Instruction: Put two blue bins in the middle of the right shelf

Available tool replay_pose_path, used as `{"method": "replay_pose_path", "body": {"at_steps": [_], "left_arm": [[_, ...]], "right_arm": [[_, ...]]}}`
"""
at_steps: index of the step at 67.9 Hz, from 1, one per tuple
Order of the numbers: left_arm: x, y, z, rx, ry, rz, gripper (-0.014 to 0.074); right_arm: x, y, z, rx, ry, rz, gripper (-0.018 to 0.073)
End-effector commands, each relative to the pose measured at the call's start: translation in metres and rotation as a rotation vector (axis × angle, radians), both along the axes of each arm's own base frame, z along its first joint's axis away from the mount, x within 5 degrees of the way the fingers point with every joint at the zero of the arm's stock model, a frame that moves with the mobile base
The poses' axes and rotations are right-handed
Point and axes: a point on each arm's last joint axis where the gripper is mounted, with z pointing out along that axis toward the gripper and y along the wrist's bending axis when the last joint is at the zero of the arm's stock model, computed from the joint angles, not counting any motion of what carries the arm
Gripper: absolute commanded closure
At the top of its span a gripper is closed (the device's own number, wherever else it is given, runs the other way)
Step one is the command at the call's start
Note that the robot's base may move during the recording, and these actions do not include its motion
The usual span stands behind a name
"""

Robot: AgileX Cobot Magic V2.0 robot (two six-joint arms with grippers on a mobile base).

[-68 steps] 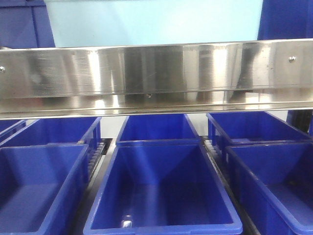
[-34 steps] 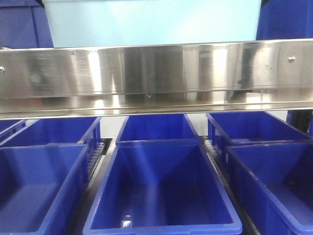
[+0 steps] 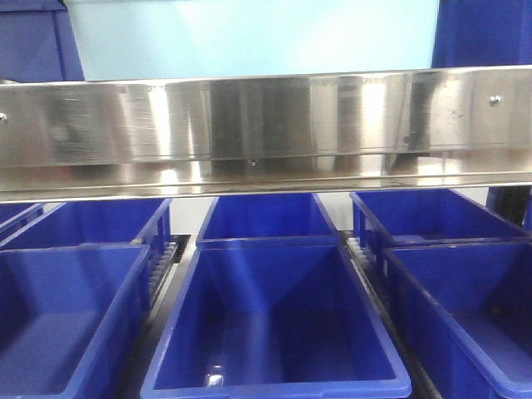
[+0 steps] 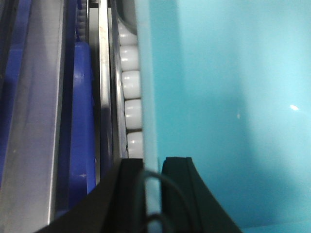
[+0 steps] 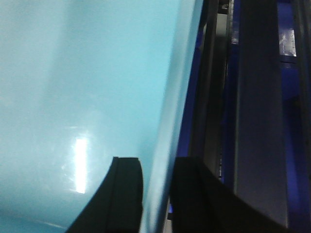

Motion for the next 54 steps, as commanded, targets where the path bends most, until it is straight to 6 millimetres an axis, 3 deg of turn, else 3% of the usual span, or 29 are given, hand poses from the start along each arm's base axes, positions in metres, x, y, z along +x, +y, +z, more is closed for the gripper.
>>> {"method": "replay_pose_path", "body": {"at_steps": [1, 19, 31, 39, 54], "left_arm": [[-0.014, 0.003, 0.030, -0.072, -0.058, -0.005, 0.0707], [-0.038, 0.015, 0.106, -0.171, -0.275, -0.008, 0.0707], [-0.051, 0.022, 0.140, -0.220, -0.385, -0.011, 0.0707], [-0.052, 0.023, 0.147, -0.229, -0.415, -0.011, 0.0707], [-0.052, 0.025, 0.148, -0.212, -0.427, -0.005, 0.0707]], "right_arm": [[-0.008, -0.002, 0.029, 0.046, -0.103, -0.009, 0.0713], [-0.032, -0.012, 0.091, 0.107, -0.314, -0.011, 0.0713], [-0.046, -0.017, 0.129, 0.161, -0.476, -0.014, 0.0713], [-0.051, -0.019, 0.144, 0.193, -0.561, -0.015, 0.0713], [-0.051, -0.019, 0.143, 0.191, -0.556, -0.015, 0.0713]]}}
